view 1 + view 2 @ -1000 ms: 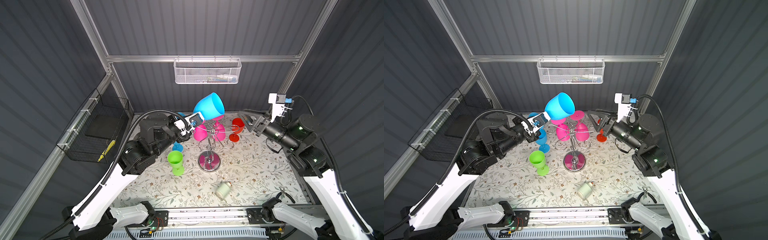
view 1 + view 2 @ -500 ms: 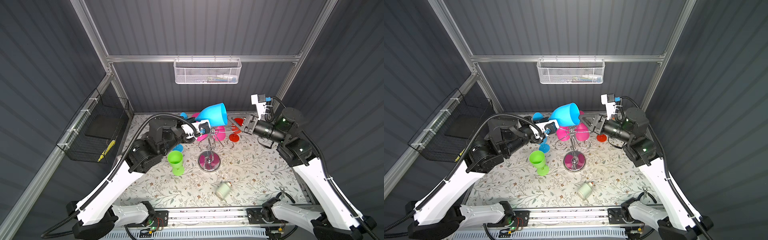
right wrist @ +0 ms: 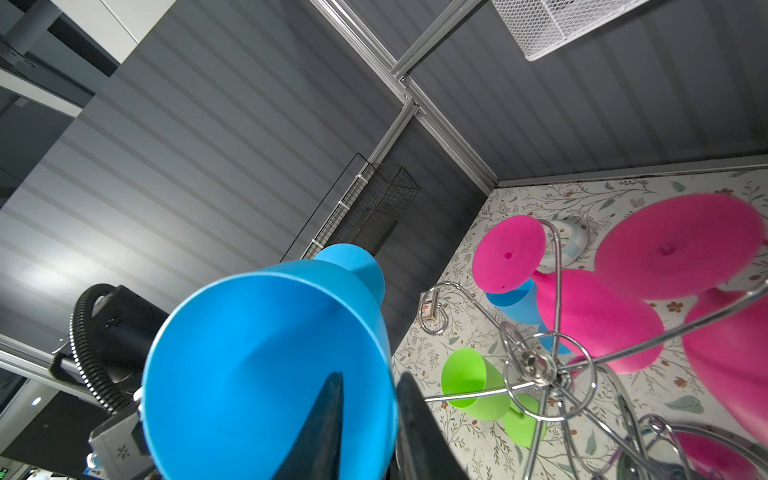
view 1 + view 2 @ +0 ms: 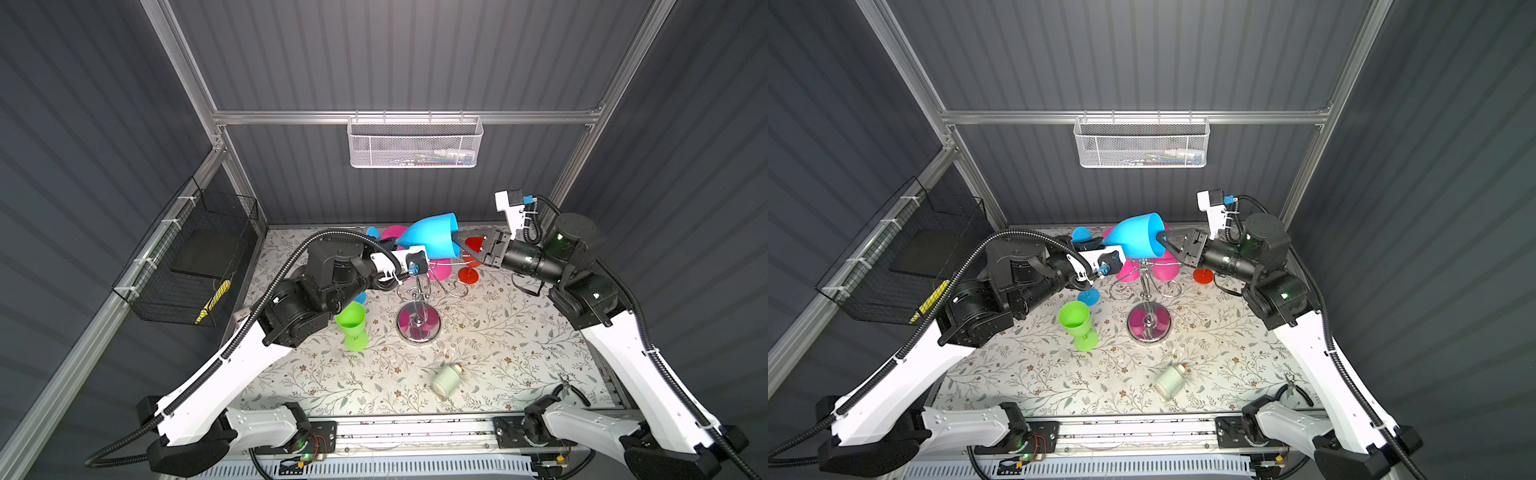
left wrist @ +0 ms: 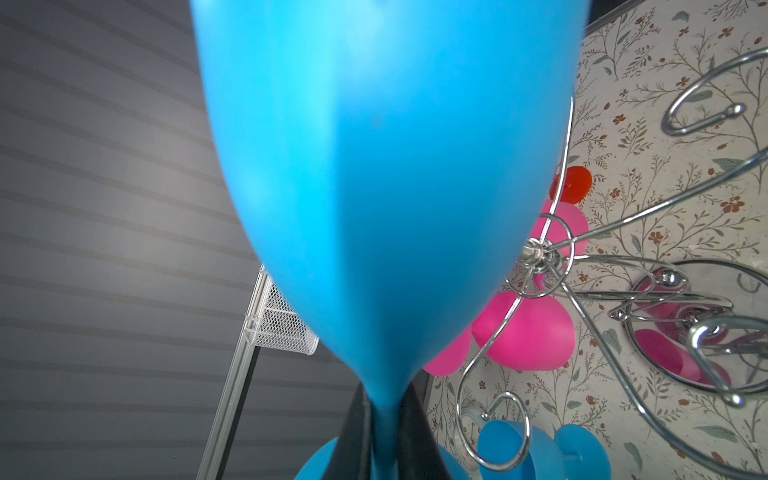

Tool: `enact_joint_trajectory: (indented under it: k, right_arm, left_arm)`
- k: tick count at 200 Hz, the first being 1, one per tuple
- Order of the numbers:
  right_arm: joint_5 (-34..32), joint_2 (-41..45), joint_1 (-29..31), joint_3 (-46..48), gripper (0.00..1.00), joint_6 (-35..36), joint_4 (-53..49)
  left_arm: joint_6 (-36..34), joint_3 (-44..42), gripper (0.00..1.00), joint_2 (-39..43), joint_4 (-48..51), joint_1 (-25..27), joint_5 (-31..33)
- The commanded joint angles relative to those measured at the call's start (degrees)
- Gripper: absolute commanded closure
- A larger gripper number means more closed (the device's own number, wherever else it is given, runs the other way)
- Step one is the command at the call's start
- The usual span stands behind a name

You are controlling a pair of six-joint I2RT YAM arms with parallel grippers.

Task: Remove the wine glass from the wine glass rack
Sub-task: 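Grasp the blue glass's bowl rim with the right gripper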

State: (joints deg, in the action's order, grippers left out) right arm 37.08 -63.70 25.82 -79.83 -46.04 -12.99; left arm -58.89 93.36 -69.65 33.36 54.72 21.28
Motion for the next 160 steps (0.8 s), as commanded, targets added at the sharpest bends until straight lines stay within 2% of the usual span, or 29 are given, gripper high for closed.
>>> enact_joint_trajectory:
  k: [1,50,74,126,160]
  right_arm:
    - [0.46,0.18,0.19,-0.76,0.8,0.19,-0.34]
    - [1.12,-0.1,0.19,-1.03,1.0,0.16,-0.32]
    - [1.16,-0.09,0.17,-1.08,1.0,0.29,-0.5]
    - [0.89,-0.11,0.19,-1.41,1.0,0.34,-0.46]
    - [0.77,-0.11,0.19,-1.56,1.0,-0.09,0.29]
  left_arm:
    - [-3.25,0.68,1.0,-0.14,-0.18,0.56,0.43]
    - [-3.29,0.68,1.0,-0.41,0.06,1.14,0.61]
    - [-3.37,0.53,1.0,-0.23,-0.23,1.23,0.66]
    - [-3.91,-2.25,0.66,1.86,-3.59,1.27,0.38]
    - [-4.32,-2.65,0.51,2.2,-3.73,1.36,1.09]
